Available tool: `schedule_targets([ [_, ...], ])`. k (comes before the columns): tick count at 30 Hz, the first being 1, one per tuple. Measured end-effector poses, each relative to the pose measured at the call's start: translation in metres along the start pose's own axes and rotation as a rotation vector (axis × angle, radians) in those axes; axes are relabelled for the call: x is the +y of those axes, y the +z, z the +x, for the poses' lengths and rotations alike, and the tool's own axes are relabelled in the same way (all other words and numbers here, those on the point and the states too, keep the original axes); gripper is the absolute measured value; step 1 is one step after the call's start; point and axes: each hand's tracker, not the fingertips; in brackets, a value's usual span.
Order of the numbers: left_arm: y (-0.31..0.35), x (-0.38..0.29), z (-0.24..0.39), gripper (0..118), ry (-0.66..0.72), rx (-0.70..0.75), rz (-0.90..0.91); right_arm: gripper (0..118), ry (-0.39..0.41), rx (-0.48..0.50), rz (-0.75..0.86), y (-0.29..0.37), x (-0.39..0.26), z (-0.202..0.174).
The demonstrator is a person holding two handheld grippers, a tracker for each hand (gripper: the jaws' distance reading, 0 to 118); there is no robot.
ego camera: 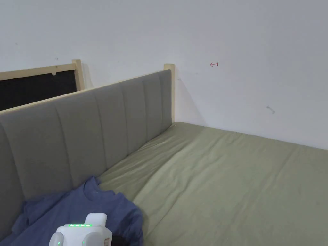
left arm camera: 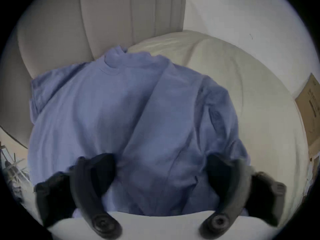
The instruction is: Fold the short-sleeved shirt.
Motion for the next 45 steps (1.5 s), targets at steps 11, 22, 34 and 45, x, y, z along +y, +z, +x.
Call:
schedule_targets([
  [11,0.211,0.055,-0.036,0,-0.100,0.046,0.432,0,-0.041,0.002,0.075,0.046,0.012,0.012],
  [22,0.454,0.108,0.157,0,-0.306,-0.563,0.806,0,-0.126,-0.070,0.356,0.160,0.026,0.056],
  [34,0.458,0.051,0.445,0,-0.582,-1.057,0.468,0,-0.217,-0.344,0.503,0.279,-0.005,0.134],
  [45,0.188,-0.109,0.558,26,-0.445,-0.826,-0.561,0,-0.386,-0.402,0.287,0.255,-0.066,0.191],
])
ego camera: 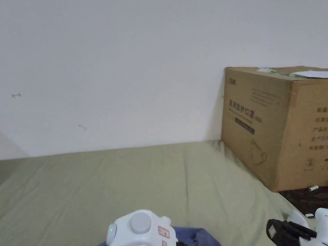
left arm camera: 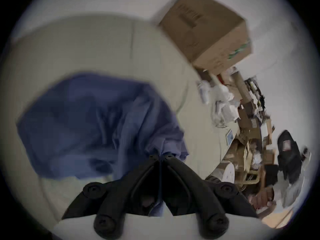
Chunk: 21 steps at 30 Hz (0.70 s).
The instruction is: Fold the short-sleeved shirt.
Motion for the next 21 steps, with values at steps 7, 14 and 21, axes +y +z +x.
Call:
schedule_targets([
  [7,0.033,-0.010,-0.028,105,-0.004,0.032,0.101,0,-0.021,0.029,-0.050,-0.015,-0.009,-0.008],
  [14,0.179,-0.056,-0.014,70,-0.253,0.261,0.737,0,0.017,0.018,0.003,-0.011,0.007,-0.031],
  [21,0.236,-0.160,-0.040,0,-0.294,0.435,1.096,0,0.029,-0.005,0.195,-0.001,0.003,-0.045],
])
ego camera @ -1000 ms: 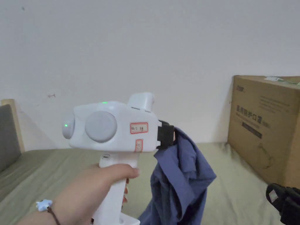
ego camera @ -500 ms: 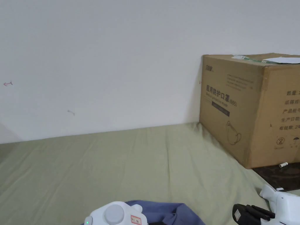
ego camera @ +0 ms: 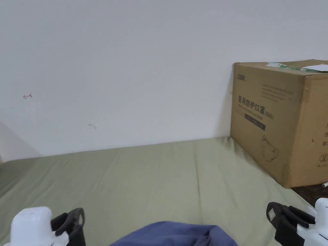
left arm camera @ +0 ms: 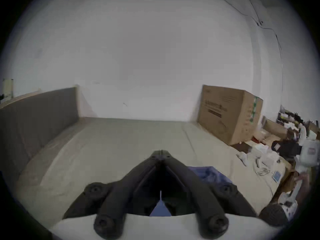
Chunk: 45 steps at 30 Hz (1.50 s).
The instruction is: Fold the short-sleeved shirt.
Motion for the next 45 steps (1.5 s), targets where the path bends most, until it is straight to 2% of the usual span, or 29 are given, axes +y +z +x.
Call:
schedule_targets([
  [2,0.013,-0.013,-0.005,0,0.007,0.009,-0.005,0,-0.008,-0.011,0.073,0.005,-0.003,-0.003],
  [5,0.034,-0.031,-0.002,0,-0.033,0.118,0.066,0,0.002,-0.055,0.134,0.010,-0.007,-0.008],
  [13,0.019,-0.025,0.002,0,-0.021,0.092,0.026,0,0.011,-0.048,0.096,0.007,-0.006,-0.009],
  [15,-0.009,-0.010,-0.009,0,0.038,0.034,-0.044,0,0.004,-0.026,0.082,0.006,-0.007,-0.008],
  [18,-0.084,0.005,-0.034,0,0.066,-0.012,-0.329,0,0.029,-0.017,0.034,0.001,-0.009,-0.006],
  [20,-0.143,-0.007,-0.052,0,0.078,-0.056,-0.574,0,0.054,-0.023,0.004,-0.003,-0.013,-0.005],
  [23,-0.204,-0.043,-0.080,0,0.133,-0.065,-0.709,0,0.067,-0.015,-0.018,-0.011,-0.019,-0.003],
  [24,-0.218,-0.056,-0.087,14,0.162,-0.031,-0.705,0,0.059,0.005,-0.034,-0.015,-0.022,0.000],
  [26,-0.236,-0.079,-0.087,87,0.146,0.066,-0.759,0,0.043,0.015,-0.078,-0.026,-0.028,0.003],
  [27,-0.245,-0.090,-0.091,106,0.145,0.056,-0.779,0,0.045,-0.001,-0.102,-0.031,-0.031,0.004],
  [30,-0.265,-0.117,-0.093,104,0.152,0.045,-0.824,0,0.025,0.000,-0.156,-0.045,-0.041,0.010],
  [33,-0.277,-0.147,-0.084,104,0.094,0.009,-0.912,0,0.042,-0.060,-0.232,-0.062,-0.051,0.013],
  [34,-0.275,-0.155,-0.077,103,0.051,0.010,-0.932,0,0.039,-0.084,-0.265,-0.068,-0.054,0.015],
  [35,-0.269,-0.155,-0.067,99,-0.051,0.035,-0.881,0,0.028,-0.092,-0.299,-0.076,-0.057,0.018],
  [37,-0.251,-0.149,-0.054,63,-0.142,0.004,-0.827,0,-0.017,-0.081,-0.367,-0.092,-0.061,0.028],
  [39,-0.238,-0.141,-0.050,1,-0.158,-0.014,-0.803,0,-0.023,-0.057,-0.414,-0.108,-0.062,0.036],
  [42,-0.213,-0.126,-0.058,1,-0.114,-0.074,-0.726,3,0.022,0.044,-0.476,-0.136,-0.058,0.044],
  [43,-0.205,-0.120,-0.062,1,-0.091,-0.105,-0.716,10,0.042,0.049,-0.525,-0.149,-0.055,0.045],
  [45,-0.192,-0.107,-0.067,1,-0.104,-0.089,-0.681,33,0.077,0.000,-0.641,-0.178,-0.050,0.046],
])
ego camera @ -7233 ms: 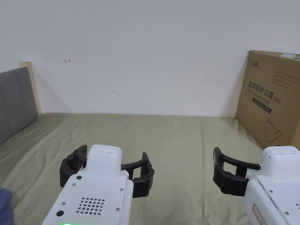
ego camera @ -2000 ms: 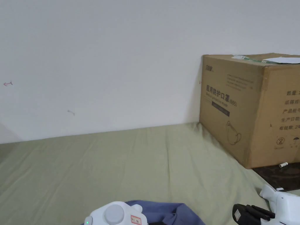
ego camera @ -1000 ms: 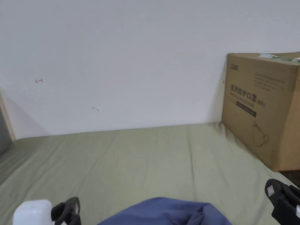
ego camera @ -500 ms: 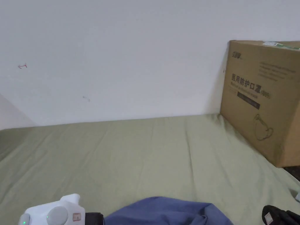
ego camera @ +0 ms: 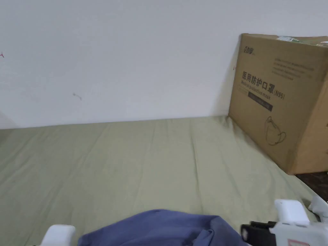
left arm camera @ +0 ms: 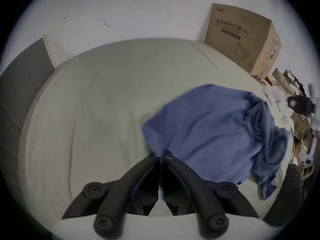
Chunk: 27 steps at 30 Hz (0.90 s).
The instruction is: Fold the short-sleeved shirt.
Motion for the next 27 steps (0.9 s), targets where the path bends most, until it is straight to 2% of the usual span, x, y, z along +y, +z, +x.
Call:
schedule_targets([
  [1,0.011,0.000,-0.004,1,-0.004,0.010,0.034,79,-0.004,-0.006,-0.084,-0.015,0.010,0.003],
  [2,0.020,0.001,-0.008,1,0.004,0.007,0.059,107,-0.031,0.017,-0.143,-0.029,0.016,0.008],
  [3,0.027,0.002,-0.013,1,0.016,-0.009,0.065,118,-0.060,0.044,-0.178,-0.042,0.019,0.015],
  [4,0.035,0.004,-0.016,1,0.029,-0.019,0.070,118,-0.091,0.052,-0.218,-0.056,0.022,0.022],
  [6,0.044,0.004,-0.022,1,0.048,-0.025,0.079,117,-0.144,-0.002,-0.331,-0.089,0.024,0.037],
  [7,0.047,0.003,-0.024,1,0.052,-0.021,0.082,114,-0.156,-0.029,-0.361,-0.102,0.022,0.042],
  [8,0.051,0.004,-0.021,1,0.051,-0.012,0.082,105,-0.152,-0.056,-0.382,-0.110,0.020,0.044],
  [9,0.051,0.003,-0.023,1,0.050,-0.002,0.077,82,-0.137,-0.084,-0.435,-0.117,0.016,0.046],
  [10,0.051,0.002,-0.025,1,0.051,0.004,0.070,55,-0.104,-0.050,-0.447,-0.119,0.012,0.045],
  [11,0.050,0.000,-0.028,1,0.058,0.008,0.058,35,-0.034,-0.072,-0.418,-0.110,0.009,0.038],
  [12,0.050,-0.001,-0.030,1,0.069,0.002,0.053,0,0.047,-0.053,-0.366,-0.100,0.009,0.033],
  [13,0.050,-0.002,-0.033,1,0.084,-0.004,0.047,0,0.064,0.051,-0.368,-0.090,0.012,0.025],
  [14,0.053,-0.002,-0.034,1,0.093,-0.003,0.050,0,0.128,-0.024,-0.335,-0.077,0.014,0.020],
  [15,0.056,-0.002,-0.036,1,0.101,-0.002,0.058,0,0.164,-0.001,-0.309,-0.065,0.019,0.020],
  [16,0.061,-0.001,-0.038,1,0.109,0.002,0.076,0,0.155,0.069,-0.297,-0.052,0.024,0.022],
  [17,0.068,0.001,-0.040,1,0.111,0.018,0.103,0,0.158,0.079,-0.263,-0.035,0.031,0.022],
  [20,0.098,0.015,-0.048,1,0.125,0.047,0.172,0,0.175,0.097,-0.155,0.017,0.053,0.021],
  [23,0.132,0.031,-0.054,1,0.122,0.056,0.247,0,0.230,0.057,-0.039,0.065,0.076,0.016],
  [25,0.156,0.044,-0.055,1,0.117,0.036,0.291,0,0.207,0.089,0.027,0.097,0.094,0.014],
  [27,0.179,0.058,-0.051,1,0.106,0.038,0.337,0,0.220,0.084,0.070,0.123,0.108,0.002],
])
